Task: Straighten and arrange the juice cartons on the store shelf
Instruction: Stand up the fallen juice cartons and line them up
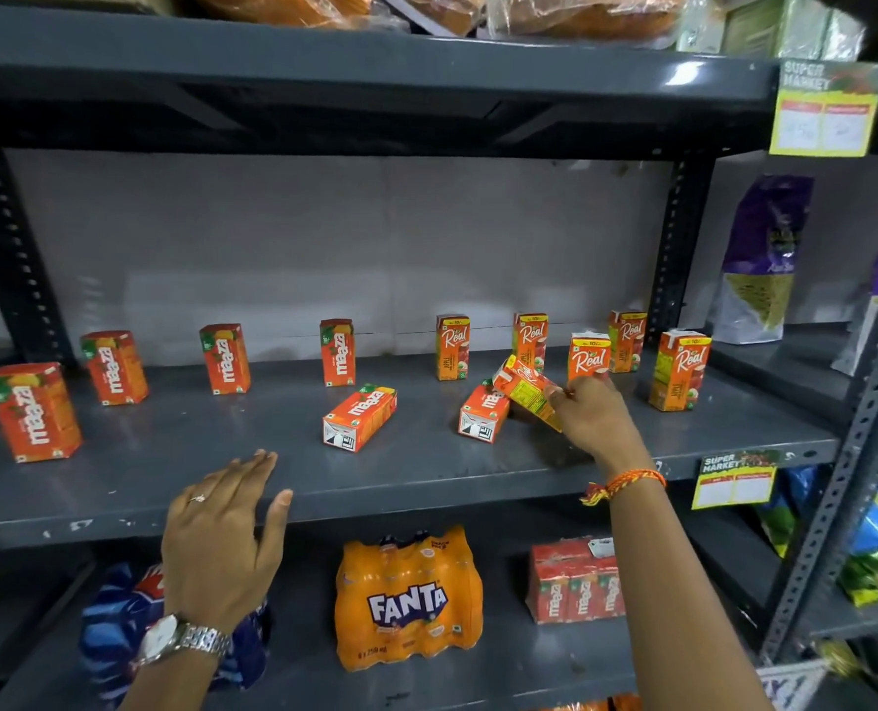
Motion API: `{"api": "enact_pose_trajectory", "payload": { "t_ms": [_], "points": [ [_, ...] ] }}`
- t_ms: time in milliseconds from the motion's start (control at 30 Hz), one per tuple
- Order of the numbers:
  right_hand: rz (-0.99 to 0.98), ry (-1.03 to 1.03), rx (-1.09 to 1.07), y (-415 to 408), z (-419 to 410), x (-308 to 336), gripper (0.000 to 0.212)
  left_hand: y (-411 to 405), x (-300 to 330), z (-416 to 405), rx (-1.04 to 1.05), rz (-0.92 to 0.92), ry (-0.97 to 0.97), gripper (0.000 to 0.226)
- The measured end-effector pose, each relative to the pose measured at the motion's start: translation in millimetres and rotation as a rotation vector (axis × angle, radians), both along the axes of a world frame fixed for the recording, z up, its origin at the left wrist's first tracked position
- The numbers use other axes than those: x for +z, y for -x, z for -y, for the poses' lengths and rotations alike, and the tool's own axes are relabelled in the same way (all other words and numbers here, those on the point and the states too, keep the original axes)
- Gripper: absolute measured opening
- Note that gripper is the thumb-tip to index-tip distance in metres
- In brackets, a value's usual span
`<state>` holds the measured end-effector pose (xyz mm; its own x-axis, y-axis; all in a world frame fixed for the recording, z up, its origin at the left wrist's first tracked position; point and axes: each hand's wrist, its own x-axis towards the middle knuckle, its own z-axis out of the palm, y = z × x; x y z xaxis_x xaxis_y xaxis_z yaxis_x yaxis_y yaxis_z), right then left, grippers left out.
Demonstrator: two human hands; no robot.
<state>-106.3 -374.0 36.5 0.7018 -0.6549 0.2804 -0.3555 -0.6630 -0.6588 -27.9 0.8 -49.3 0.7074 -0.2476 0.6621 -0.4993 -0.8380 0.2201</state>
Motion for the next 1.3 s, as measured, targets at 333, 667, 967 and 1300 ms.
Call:
{"api": "enact_pose_trajectory", "payload": {
  "t_ms": [333, 667, 967, 1300],
  "points": [
    [-0.01, -0.293, 0.179, 5, 2, 8, 0.029, 0, -2, 1, 0.012, 0.006, 0.017, 0.067],
    [0.359, -0.828, 0.347, 16, -6, 7, 0.043, 1, 0, 1, 0.007, -0.006, 0.001, 0.068],
    [0.382, -0.579, 0.242, 5, -13, 3, 0.044, 4, 1, 2, 0.03, -0.007, -0.008, 0.064],
    [0.224, -0.317, 0.071, -10, -17, -3, 0.043, 3, 1, 3, 0.044, -0.013, -0.013, 0.064]
  ]
}}
